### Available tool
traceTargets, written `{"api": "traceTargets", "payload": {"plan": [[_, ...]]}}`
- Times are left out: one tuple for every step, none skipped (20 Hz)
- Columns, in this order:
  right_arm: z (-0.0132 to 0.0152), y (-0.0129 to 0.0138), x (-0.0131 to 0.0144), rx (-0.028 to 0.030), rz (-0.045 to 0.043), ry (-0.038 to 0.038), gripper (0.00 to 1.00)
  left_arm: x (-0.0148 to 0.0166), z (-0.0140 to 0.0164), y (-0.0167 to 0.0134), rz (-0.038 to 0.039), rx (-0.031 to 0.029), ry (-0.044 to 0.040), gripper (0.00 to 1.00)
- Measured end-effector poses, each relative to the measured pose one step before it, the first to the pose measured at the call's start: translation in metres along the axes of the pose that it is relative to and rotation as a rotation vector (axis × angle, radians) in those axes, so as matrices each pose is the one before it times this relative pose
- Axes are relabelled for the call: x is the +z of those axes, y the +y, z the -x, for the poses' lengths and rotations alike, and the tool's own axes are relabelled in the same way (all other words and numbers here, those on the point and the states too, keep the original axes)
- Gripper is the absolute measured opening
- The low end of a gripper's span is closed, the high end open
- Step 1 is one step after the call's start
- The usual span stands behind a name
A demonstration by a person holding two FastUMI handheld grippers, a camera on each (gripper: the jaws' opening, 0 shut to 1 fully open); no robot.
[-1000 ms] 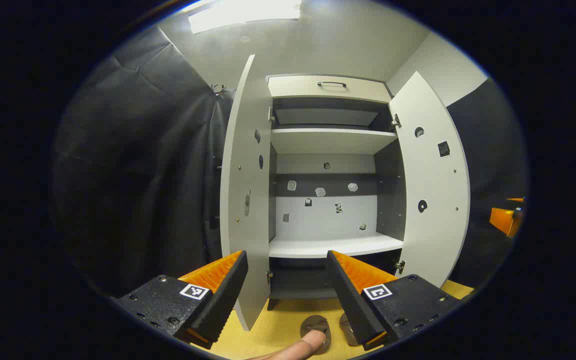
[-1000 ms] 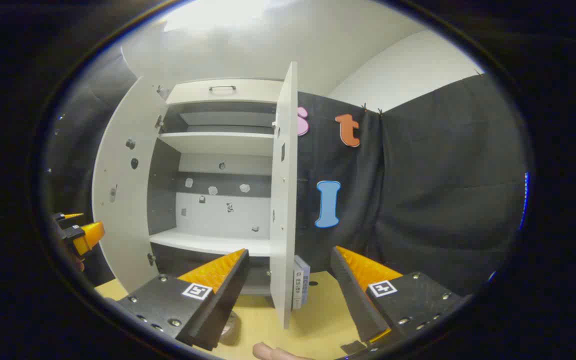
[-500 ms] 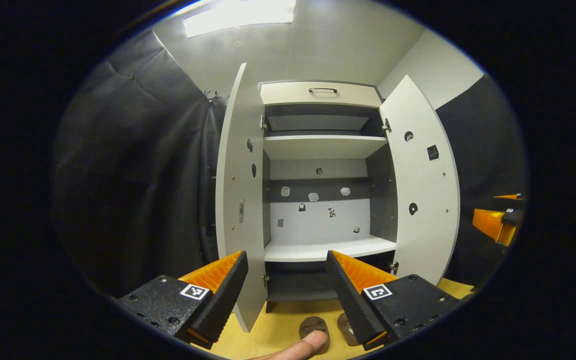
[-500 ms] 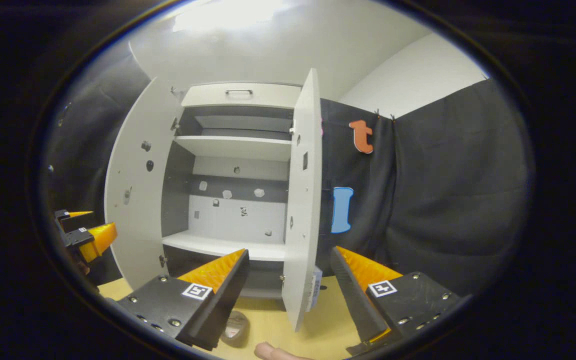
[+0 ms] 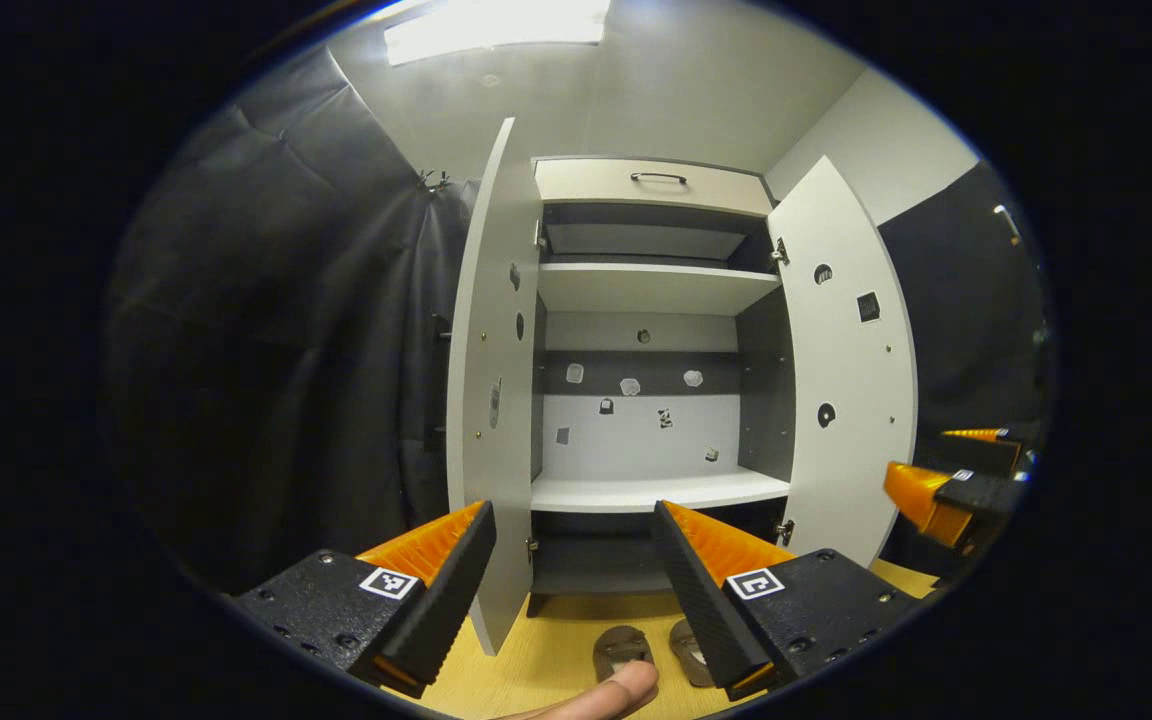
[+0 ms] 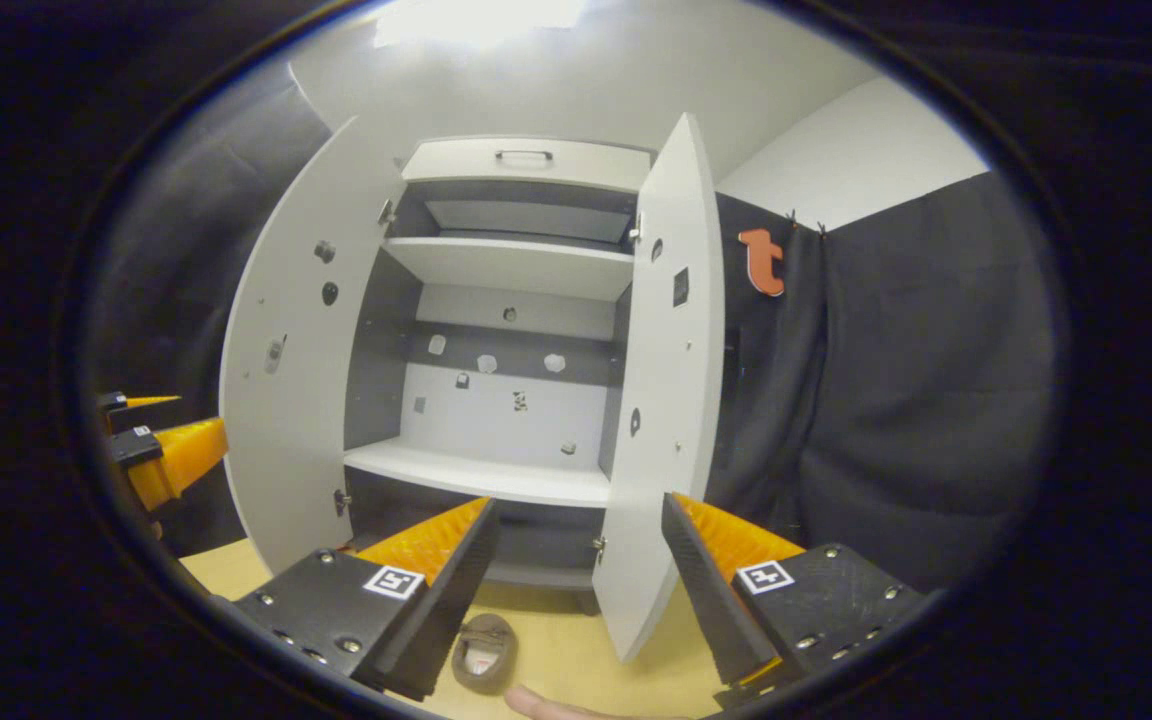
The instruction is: Grab one shoe with the right hand and put it into the shoe cabinet, grab the other shoe with the left hand and put it into the shoe cabinet; then close the right door with the right hand and the left door with the left hand.
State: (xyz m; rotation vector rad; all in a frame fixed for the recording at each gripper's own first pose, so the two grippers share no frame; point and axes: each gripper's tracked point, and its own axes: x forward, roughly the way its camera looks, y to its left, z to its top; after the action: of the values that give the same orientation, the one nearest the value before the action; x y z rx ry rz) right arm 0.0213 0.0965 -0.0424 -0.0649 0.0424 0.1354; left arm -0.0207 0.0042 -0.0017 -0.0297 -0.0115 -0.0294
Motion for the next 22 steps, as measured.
{"api": "traceTargets", "payload": {"plan": [[-0.00443,0.00914,-0.00762,0.01598,-0.00646,0.01392,0.98,-0.00187,0.00102,0.00259,0.00230,0.00311,0.00086,0.96],[-0.00775,0.00889,-0.00763,0.01136,0.00109,0.01103,0.98,0.00004,-0.00005,0.00090,0.00254,-0.00015,-0.00089,0.96],[-0.00638,0.00701,-0.00861,0.00812,0.00858,0.01157,0.96,-0.00125,0.00042,0.00162,0.00126,0.00039,0.00138,0.93],[-0.00542,0.00553,-0.00985,0.00835,0.00755,0.01415,0.96,-0.00193,0.00040,0.00148,-0.00175,0.00265,0.00290,0.93],[-0.00675,0.00817,-0.01059,0.01493,0.00031,0.02299,0.96,-0.00237,-0.00042,0.00135,-0.00250,0.00243,0.00358,0.96],[-0.00645,0.00952,-0.01545,0.02261,-0.00314,0.03020,0.98,-0.00134,-0.00004,0.00025,-0.00075,-0.00083,0.00113,0.96],[-0.00702,0.00889,-0.01476,0.02647,-0.00039,0.03907,0.98,-0.00248,0.00040,-0.00037,-0.00031,-0.00336,0.00442,0.96],[-0.00883,0.00690,-0.01567,0.01445,0.00112,0.03549,0.98,-0.00245,0.00076,-0.00006,0.00004,-0.00518,0.00397,0.96],[-0.00859,0.00501,-0.01313,0.00878,0.00453,0.03259,0.96,-0.00304,0.00092,0.00003,0.00232,-0.00531,0.00263,0.96],[-0.00838,0.00655,-0.01456,0.01146,0.00224,0.03035,0.96,-0.00177,0.00074,-0.00004,-0.00080,-0.00615,0.00132,0.96],[-0.00837,0.00694,-0.01449,0.01560,-0.00648,0.02874,0.96,-0.00318,0.00053,0.00146,0.00091,-0.00020,0.00285,0.96],[-0.00886,0.01029,-0.01532,0.02937,-0.01585,0.02741,0.96,-0.00205,0.00070,0.00199,0.00057,0.00060,0.00297,0.96],[-0.00865,0.01320,-0.01635,0.04776,-0.01643,0.03885,0.98,-0.00161,0.00098,0.00198,0.00278,0.00306,0.00207,0.96],[-0.00909,0.01198,-0.01988,0.04115,0.00052,0.04708,0.98,-0.00075,0.00096,0.00166,0.00014,0.00074,0.00015,0.96],[-0.00766,0.00678,-0.01418,0.02466,0.00910,0.03838,0.98,-0.00208,0.00122,0.00076,-0.00131,-0.00086,0.00069,0.96],[-0.00995,0.00189,-0.01447,0.00633,0.01160,0.03155,0.98,-0.00171,0.00029,0.00089,-0.00246,-0.00164,0.00200,0.96],[-0.00850,-0.00025,-0.01433,-0.01018,0.01679,0.03185,0.98,-0.00411,0.00120,0.00173,0.00323,0.00021,0.00423,0.96],[-0.00752,0.00003,-0.00872,-0.01003,0.00779,0.01673,0.98,-0.00262,0.00126,0.00142,0.00889,0.00055,0.00349,0.96],[-0.00863,-0.00124,-0.01119,-0.01754,0.00687,0.02449,0.96,-0.00273,0.00037,0.00025,0.00953,-0.00235,0.00644,0.94],[-0.00648,0.00077,-0.01291,-0.01025,0.00219,0.02182,0.96,-0.00256,0.00029,0.00008,0.00788,-0.00422,0.00538,0.96],[-0.00935,0.00094,-0.01196,-0.01085,0.00143,0.03028,0.96,-0.00252,0.00100,0.00136,0.00506,0.00100,0.00560,0.96],[-0.00850,-0.00066,-0.01398,-0.01568,-0.00787,0.02732,0.98,-0.00020,0.00024,0.00127,-0.00063,0.00445,0.00220,0.96]]}}
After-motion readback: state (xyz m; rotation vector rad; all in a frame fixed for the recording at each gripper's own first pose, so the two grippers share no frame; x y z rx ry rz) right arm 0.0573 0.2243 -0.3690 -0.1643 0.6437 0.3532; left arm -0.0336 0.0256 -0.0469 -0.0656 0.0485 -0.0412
